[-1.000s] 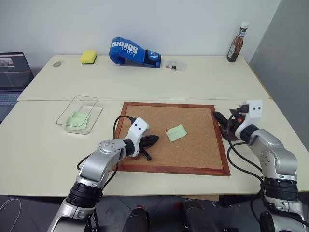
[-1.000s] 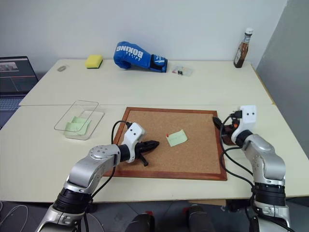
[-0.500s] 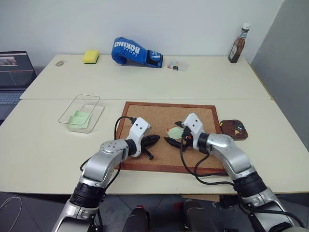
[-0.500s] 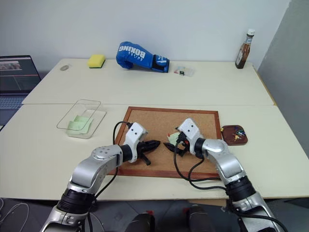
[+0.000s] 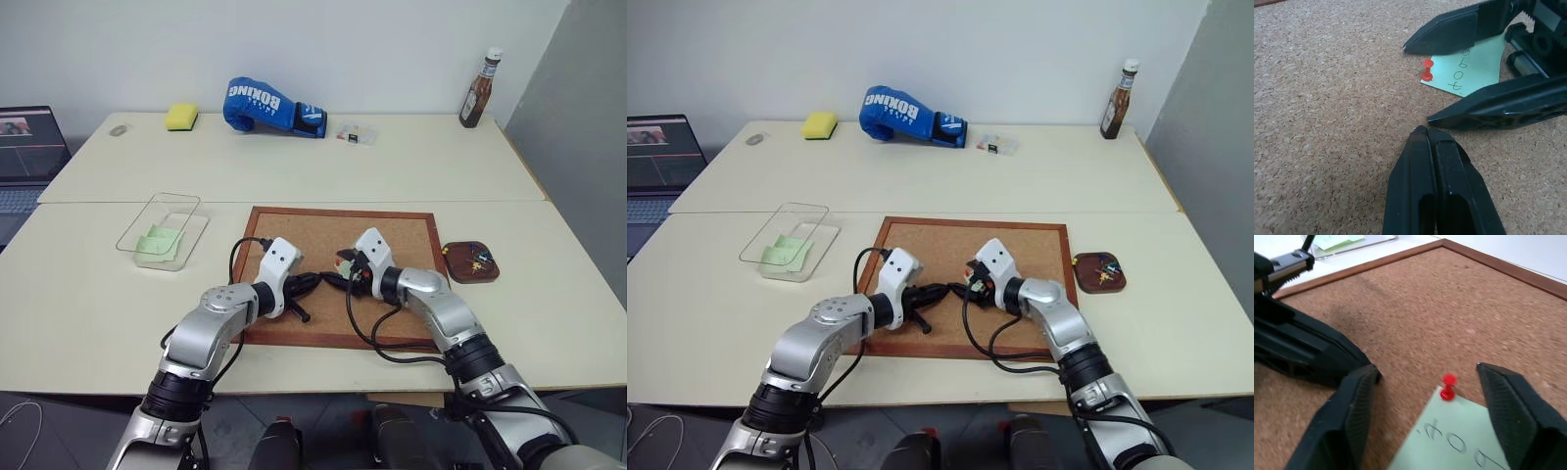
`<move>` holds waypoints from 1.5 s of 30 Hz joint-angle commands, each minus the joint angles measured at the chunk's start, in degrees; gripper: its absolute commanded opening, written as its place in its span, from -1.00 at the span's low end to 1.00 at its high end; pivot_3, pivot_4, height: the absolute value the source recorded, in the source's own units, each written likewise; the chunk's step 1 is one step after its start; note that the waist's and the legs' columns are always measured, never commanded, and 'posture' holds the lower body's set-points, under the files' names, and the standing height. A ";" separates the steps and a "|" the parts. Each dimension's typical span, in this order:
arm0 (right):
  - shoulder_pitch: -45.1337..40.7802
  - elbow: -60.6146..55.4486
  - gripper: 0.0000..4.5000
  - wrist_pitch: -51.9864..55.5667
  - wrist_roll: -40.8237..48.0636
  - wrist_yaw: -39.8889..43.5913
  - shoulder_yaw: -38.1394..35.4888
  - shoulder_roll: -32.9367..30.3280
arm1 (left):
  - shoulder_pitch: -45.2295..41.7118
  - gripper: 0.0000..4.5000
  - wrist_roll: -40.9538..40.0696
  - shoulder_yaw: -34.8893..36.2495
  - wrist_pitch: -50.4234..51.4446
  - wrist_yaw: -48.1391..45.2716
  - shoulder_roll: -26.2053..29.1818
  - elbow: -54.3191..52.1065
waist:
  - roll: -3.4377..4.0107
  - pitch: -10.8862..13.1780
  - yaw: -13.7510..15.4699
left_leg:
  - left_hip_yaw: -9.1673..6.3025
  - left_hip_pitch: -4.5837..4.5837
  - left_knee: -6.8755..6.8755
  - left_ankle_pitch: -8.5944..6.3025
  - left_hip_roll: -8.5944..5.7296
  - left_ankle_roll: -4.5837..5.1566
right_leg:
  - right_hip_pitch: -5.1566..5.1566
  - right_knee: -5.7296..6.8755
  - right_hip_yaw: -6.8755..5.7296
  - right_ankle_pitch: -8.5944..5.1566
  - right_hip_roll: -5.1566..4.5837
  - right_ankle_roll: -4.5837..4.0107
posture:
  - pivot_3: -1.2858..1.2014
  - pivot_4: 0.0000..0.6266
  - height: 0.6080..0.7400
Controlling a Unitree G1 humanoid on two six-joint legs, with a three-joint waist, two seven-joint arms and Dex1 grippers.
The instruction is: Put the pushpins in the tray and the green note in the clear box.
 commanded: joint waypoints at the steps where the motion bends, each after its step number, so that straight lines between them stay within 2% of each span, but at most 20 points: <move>1: -1.28 0.05 0.11 -0.76 0.72 0.49 -1.86 0.44 | 1.23 -1.00 1.69 -0.18 2.71 1.35 1.37 3.80 | 0.00 0.00 -0.11 | 0.01 0.00 0.00 0.00 0.00 0.00 | 0.00 0.00 0.01 0.00 0.00 0.00 | 0.03 -0.52 1.00; 14: -2.72 2.91 -0.98 -1.50 -0.79 -1.86 -4.02 1.30 | 1.66 -1.00 2.00 -1.05 2.49 1.55 1.14 3.41 | 0.00 0.00 -0.15 | -0.01 0.00 0.00 0.01 0.00 0.00 | 0.00 0.01 0.00 0.00 0.00 0.01 | 0.03 -0.52 1.00; 19: -2.52 2.23 -1.00 -2.92 -0.79 -1.63 -4.10 1.45 | 2.09 -1.00 2.02 -1.36 2.58 1.64 1.23 2.95 | 0.00 0.00 -0.20 | 0.00 0.00 0.00 0.01 0.00 0.00 | 0.00 0.00 0.01 0.00 0.00 0.01 | 0.03 -0.52 1.00; 32: -4.48 -9.16 -1.00 1.78 4.87 -3.92 -10.35 1.59 | 3.65 -1.00 2.24 -2.38 2.30 1.85 1.26 2.30 | 0.01 0.00 -0.45 | -0.02 -0.05 -0.03 0.01 0.00 0.00 | -0.02 0.00 0.00 0.01 0.00 0.01 | 0.03 -0.52 1.00; 37: -4.65 -11.99 -1.00 3.81 5.91 -5.56 -11.78 1.39 | 2.98 -1.00 1.20 -0.72 2.19 2.32 0.32 2.15 | 0.02 0.00 -0.45 | -0.02 -0.06 -0.05 0.01 -0.01 0.01 | -0.02 -0.02 0.01 0.00 -0.01 0.00 | 0.03 -0.52 1.00; 40: -5.09 -12.86 -1.00 4.25 6.11 -6.80 -12.65 1.20 | 2.65 -1.00 0.67 0.48 -1.46 1.37 0.16 0.24 | 0.02 0.00 -0.45 | -0.01 -0.06 -0.04 0.01 -0.01 0.01 | -0.02 -0.03 0.01 0.00 -0.01 0.00 | 0.03 -0.52 1.00; 45: -6.26 -14.08 -1.00 4.11 5.43 -8.90 -13.53 0.70 | 0.25 -0.65 -11.67 9.66 3.36 -0.15 -3.63 -7.05 | -0.01 0.11 -0.46 | 0.00 -0.26 -0.03 0.01 -0.01 0.01 | -0.22 0.00 0.01 0.01 -0.01 0.01 | 0.03 -0.52 1.00</move>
